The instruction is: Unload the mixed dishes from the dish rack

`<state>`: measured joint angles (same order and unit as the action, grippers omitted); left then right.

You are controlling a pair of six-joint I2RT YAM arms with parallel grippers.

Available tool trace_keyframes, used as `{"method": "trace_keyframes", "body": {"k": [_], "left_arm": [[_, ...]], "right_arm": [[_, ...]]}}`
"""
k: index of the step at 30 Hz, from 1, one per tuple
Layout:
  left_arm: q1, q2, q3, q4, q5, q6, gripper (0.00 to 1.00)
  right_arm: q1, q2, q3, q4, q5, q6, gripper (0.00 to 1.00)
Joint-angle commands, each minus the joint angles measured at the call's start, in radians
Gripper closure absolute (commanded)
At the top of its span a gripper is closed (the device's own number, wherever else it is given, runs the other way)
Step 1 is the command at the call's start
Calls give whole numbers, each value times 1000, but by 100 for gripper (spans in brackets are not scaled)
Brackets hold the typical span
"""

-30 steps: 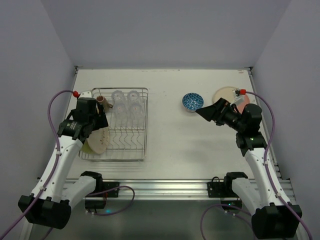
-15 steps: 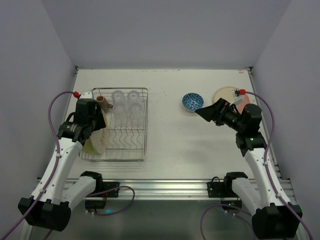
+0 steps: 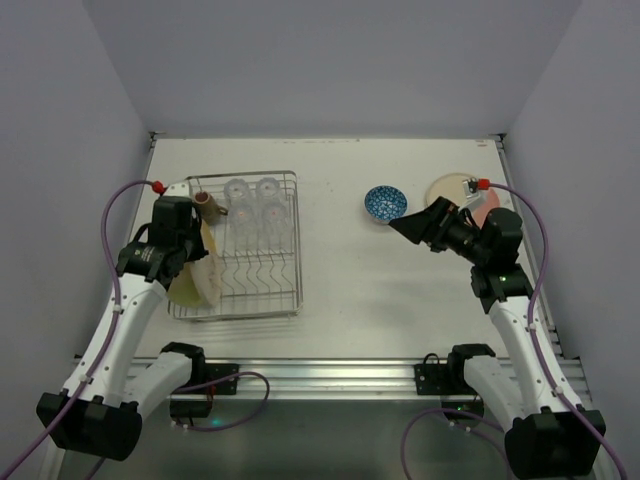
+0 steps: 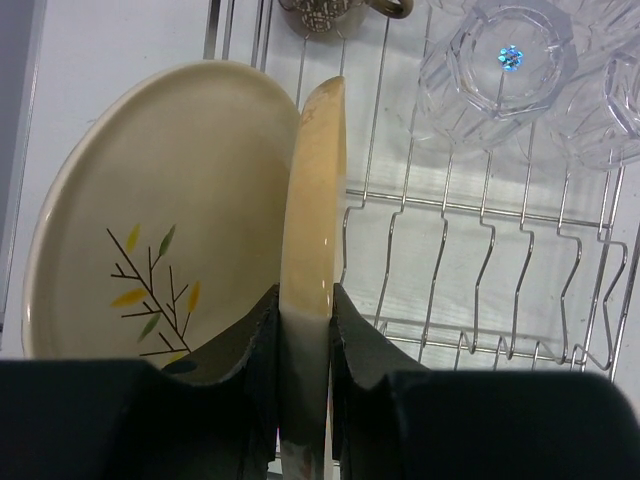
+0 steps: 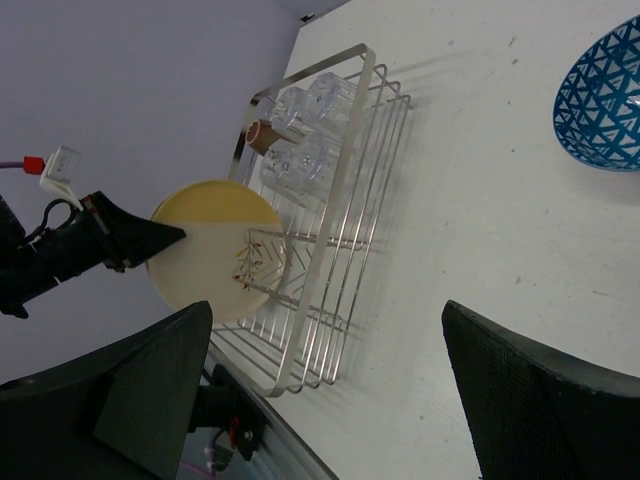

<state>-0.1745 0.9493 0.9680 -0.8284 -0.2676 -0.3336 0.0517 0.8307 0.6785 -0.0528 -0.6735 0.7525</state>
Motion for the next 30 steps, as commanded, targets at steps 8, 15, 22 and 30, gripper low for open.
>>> {"method": "trace_keyframes", "body": {"k": [8, 15, 22, 30], "left_arm": [[-2, 14, 121, 14, -27, 48, 100], [-2, 16, 218, 19, -33, 122, 100], [-2, 11, 278, -12, -9, 122, 100], [-2, -79, 330, 3, 14, 67, 100]], "right_arm": [[8, -25, 0, 30, -38, 28, 1], [8, -28, 0, 33, -44, 34, 1], [8, -30, 0, 31, -44, 38, 1], [8, -16, -19, 85, -51, 70, 1]]}}
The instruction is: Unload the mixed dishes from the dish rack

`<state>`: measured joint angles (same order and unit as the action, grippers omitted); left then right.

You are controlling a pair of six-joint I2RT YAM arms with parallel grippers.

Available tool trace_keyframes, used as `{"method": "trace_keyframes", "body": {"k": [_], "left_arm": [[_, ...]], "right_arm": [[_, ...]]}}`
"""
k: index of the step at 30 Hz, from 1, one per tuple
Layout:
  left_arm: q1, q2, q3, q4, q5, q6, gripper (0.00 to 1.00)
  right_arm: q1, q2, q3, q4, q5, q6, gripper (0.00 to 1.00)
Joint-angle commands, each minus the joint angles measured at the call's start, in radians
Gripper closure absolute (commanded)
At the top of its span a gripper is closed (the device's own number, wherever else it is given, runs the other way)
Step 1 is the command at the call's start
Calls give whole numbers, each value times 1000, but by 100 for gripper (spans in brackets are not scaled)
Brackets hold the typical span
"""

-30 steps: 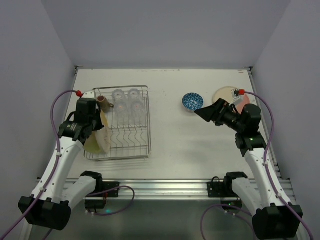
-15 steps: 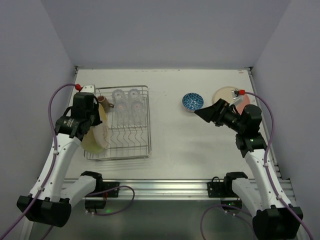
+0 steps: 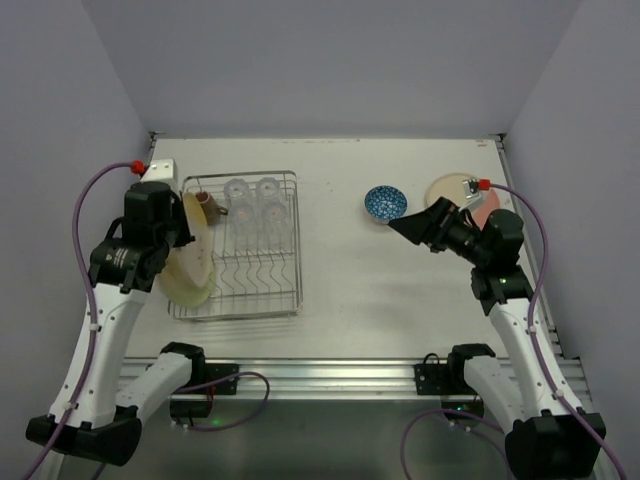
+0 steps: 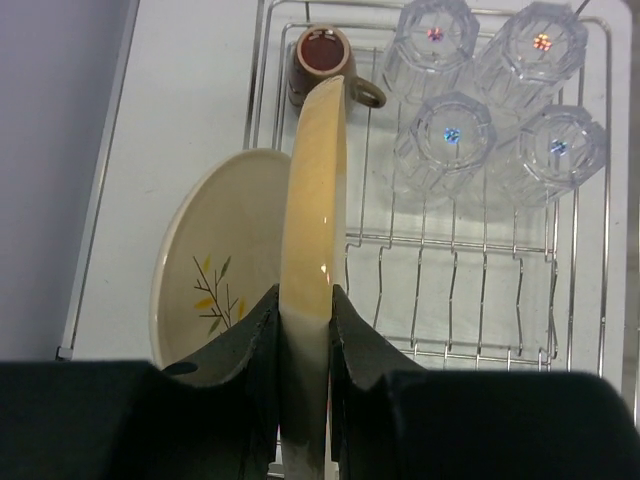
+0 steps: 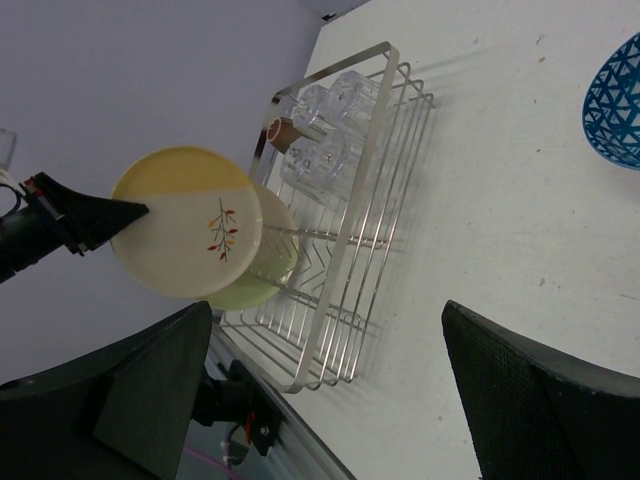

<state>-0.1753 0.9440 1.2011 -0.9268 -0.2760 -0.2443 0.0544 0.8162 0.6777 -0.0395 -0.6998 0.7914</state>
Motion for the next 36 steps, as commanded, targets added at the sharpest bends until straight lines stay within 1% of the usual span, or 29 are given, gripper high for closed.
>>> {"method": "trace_keyframes", "body": {"k": [1, 6, 9, 12, 13, 14, 15, 16, 17, 18, 19, 20, 21, 22, 23, 24, 25, 26, 28, 30, 31, 32, 36], "left_arm": [[-1, -94, 107, 106, 20, -32, 100], [-1, -155, 101, 160, 35, -114, 100], [-1, -201, 74, 213, 84, -185, 100], [-1, -244, 22, 302, 207, -288, 100], [-1, -263, 2, 333, 303, -320, 100], [-1, -270, -20, 403, 354, -387, 100], [-1, -274, -64, 442, 400, -421, 100], [-1, -283, -92, 486, 502, -456, 100], [-1, -284, -122, 590, 555, -530, 100], [-1, -281, -186, 646, 654, -567, 100], [-1, -277, -221, 705, 703, -607, 100], [-1, -269, -256, 833, 751, -691, 100], [0, -260, -318, 888, 823, -731, 100], [-1, -240, -352, 963, 856, -772, 100], [0, -232, -386, 1088, 886, -856, 100], [-1, -223, -418, 1147, 906, -894, 100], [-1, -209, -478, 1260, 938, -927, 100], [-1, -200, -500, 1299, 955, -981, 100], [-1, -172, -538, 1406, 991, -1023, 100], [-1, -142, -587, 1468, 1014, -1079, 100], [-1, -134, -603, 1531, 1018, -1098, 100], [-3, -128, -632, 1563, 1023, -1131, 100], [-3, -99, -673, 1669, 1044, -1181, 100]], "right_arm": [[5, 0, -21, 81, -39, 35, 1], [5, 23, -35, 124, -66, 63, 1], [5, 32, -40, 151, -79, 78, 1], [7, 61, -49, 229, -139, 124, 1], [10, 75, -49, 254, -165, 143, 2], [13, 90, -49, 279, -208, 160, 2], [27, 103, -46, 321, -222, 190, 2], [36, 127, -44, 338, -233, 207, 3], [60, 139, -41, 374, -239, 218, 3], [76, 152, -41, 392, -244, 242, 3], [96, 179, -41, 409, -245, 253, 3], [128, 193, -32, 438, -251, 262, 4], [145, 207, -29, 452, -257, 275, 4], [162, 231, -24, 460, -257, 279, 5], [188, 242, -17, 472, -257, 281, 6], [197, 251, -14, 478, -253, 284, 6], [208, 261, -10, 481, -250, 285, 6], [226, 279, -6, 489, -247, 287, 7], [246, 296, -3, 501, -241, 298, 8], [278, 325, 5, 533, -244, 315, 10], [291, 336, 6, 543, -244, 319, 11], [309, 356, 16, 553, -241, 324, 11], [335, 400, 20, 579, -225, 350, 14]]}}
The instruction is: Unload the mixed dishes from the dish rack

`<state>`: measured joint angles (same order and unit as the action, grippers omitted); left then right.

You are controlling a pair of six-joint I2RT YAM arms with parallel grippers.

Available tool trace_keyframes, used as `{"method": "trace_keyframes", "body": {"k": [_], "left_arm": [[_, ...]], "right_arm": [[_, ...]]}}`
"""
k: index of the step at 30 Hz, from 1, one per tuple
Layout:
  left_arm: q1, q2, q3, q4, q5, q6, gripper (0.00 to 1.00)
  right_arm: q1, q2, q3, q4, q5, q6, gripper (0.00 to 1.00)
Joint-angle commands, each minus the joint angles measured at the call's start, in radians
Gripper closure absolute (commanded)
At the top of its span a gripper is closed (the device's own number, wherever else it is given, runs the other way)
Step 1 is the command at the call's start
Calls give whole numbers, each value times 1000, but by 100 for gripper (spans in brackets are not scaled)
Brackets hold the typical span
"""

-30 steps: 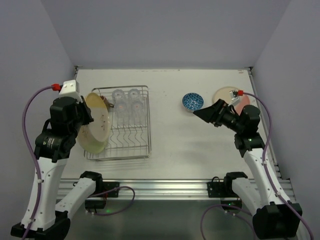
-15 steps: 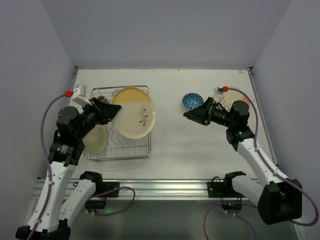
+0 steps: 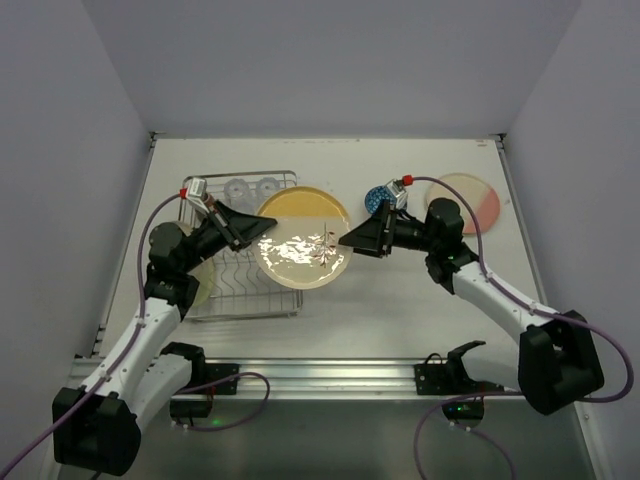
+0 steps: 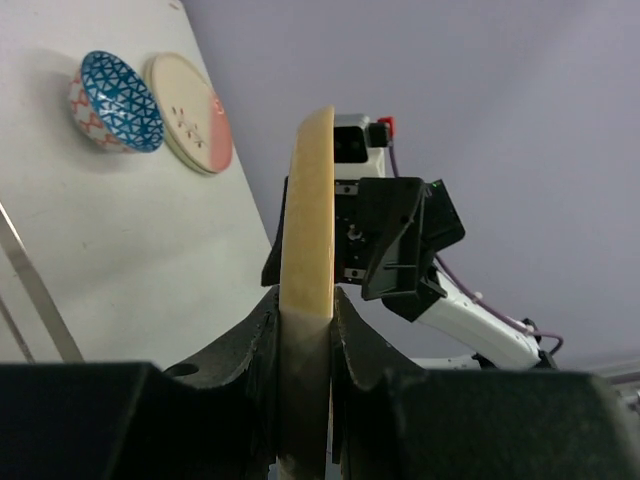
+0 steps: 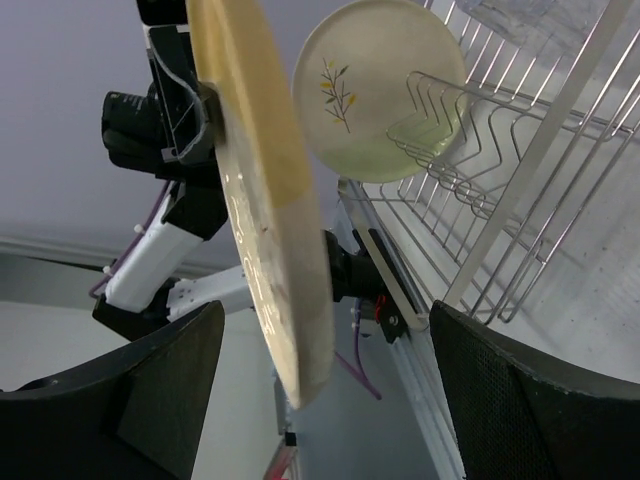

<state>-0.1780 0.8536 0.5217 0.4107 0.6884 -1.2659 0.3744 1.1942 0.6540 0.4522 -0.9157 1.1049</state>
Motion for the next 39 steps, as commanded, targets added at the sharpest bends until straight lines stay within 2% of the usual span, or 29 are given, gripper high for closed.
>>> {"method": "trace_keyframes", "body": {"k": [1, 4, 5, 7, 9, 10, 12, 15, 16, 17, 21, 22, 24, 25, 27, 28, 35, 39], "left_arm": [[0, -7, -2, 348, 82, -164, 100], [0, -2, -20, 356, 85, -167, 100], [0, -2, -26, 359, 85, -167, 100], [2, -2, -40, 346, 83, -153, 100], [0, -1, -43, 314, 80, -135, 100], [0, -1, -46, 298, 79, -124, 100], [0, 5, -55, 301, 79, -125, 100], [2, 12, -61, 295, 77, -118, 100], [0, 13, -55, 275, 77, -109, 100], [0, 12, -51, 263, 74, -99, 100], [0, 7, -9, 148, 43, -18, 100], [0, 2, 6, 64, 31, 47, 84], [0, -17, 66, -45, -27, 121, 59], [0, -28, 86, -140, -48, 194, 35], [0, -56, 144, -273, -134, 259, 17], [0, -65, 162, -315, -163, 320, 0], [0, -119, 343, -694, -479, 548, 0], [0, -159, 405, -792, -611, 676, 0]], "right_arm": [[17, 31, 42, 103, -9, 48, 15], [30, 65, 32, 193, -14, 104, 31], [44, 74, 39, 219, -17, 117, 34], [60, 99, 55, 214, -17, 115, 43], [77, 111, 64, 220, -12, 118, 45], [86, 119, 62, 245, -12, 124, 52], [92, 130, 61, 264, -17, 141, 58], [93, 134, 50, 290, -14, 153, 74], [93, 136, 47, 292, -11, 153, 91], [93, 133, 44, 290, -11, 153, 100], [93, 116, 29, 281, 12, 153, 100], [92, 108, 24, 279, 20, 154, 100], [92, 84, 7, 276, 60, 158, 100], [90, 74, -4, 272, 76, 159, 100], [89, 48, -14, 269, 121, 167, 100], [84, 39, -23, 267, 135, 171, 100], [3, -60, -79, 186, 286, 202, 100], [-158, -130, -149, 140, 331, 237, 100]]}}
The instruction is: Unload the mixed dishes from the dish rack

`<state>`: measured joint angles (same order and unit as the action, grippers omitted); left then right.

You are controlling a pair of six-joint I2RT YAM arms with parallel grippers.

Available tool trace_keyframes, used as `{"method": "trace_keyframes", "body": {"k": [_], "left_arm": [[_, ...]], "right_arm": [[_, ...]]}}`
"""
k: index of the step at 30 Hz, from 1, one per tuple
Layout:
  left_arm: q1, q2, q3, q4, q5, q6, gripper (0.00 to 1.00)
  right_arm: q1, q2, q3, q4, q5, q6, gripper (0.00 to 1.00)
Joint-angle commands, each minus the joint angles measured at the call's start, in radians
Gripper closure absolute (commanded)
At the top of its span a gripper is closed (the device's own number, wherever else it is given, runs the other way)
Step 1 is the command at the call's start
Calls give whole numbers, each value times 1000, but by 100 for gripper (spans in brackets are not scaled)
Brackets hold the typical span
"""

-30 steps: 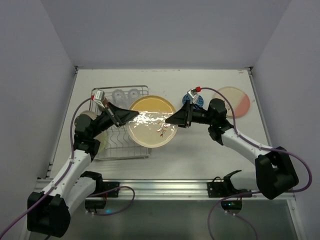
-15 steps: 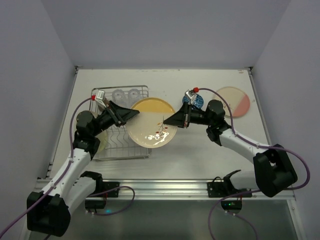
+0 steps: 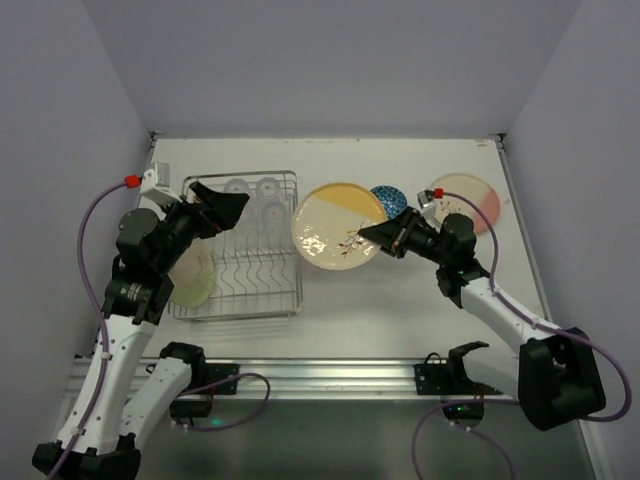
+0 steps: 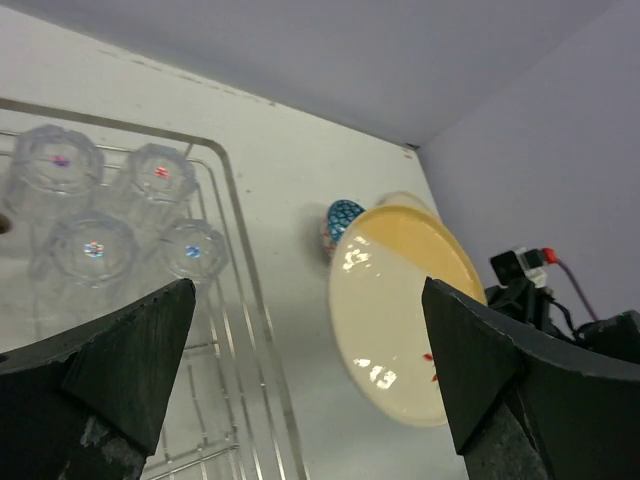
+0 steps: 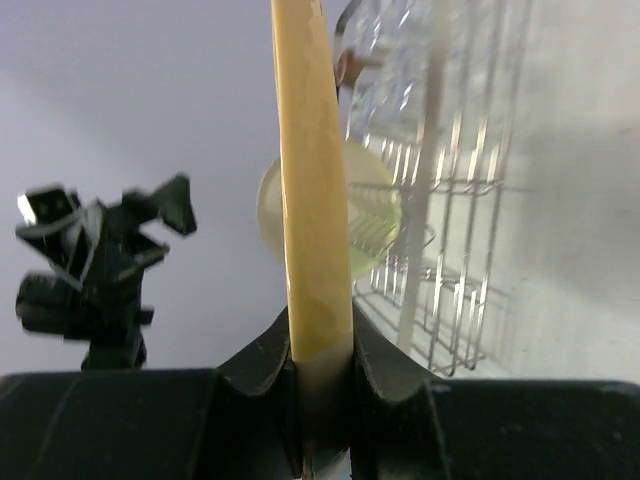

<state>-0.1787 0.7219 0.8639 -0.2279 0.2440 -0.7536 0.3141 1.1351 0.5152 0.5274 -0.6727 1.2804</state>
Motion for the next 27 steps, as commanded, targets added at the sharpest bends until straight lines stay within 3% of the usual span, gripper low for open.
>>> {"method": "trace_keyframes", "body": {"k": [1, 7, 12, 18, 27], "left_arm": [[1, -47, 70, -166, -187, 184, 0], [1, -108, 64, -243, -282, 309, 0], [1, -139, 26, -280, -284, 350, 0], [-5, -144, 6, -330, -296, 388, 0], [-31, -157, -3, -346, -361, 425, 0]], "right_arm": [[-128, -98, -20, 53, 97, 68, 100], [-415, -172, -44, -62, 203, 31, 100], [-611, -130, -14, -96, 323, -10, 100], [-742, 93, 75, 1, 386, -46, 100], [-768, 388, 259, 57, 308, -130, 97]]}}
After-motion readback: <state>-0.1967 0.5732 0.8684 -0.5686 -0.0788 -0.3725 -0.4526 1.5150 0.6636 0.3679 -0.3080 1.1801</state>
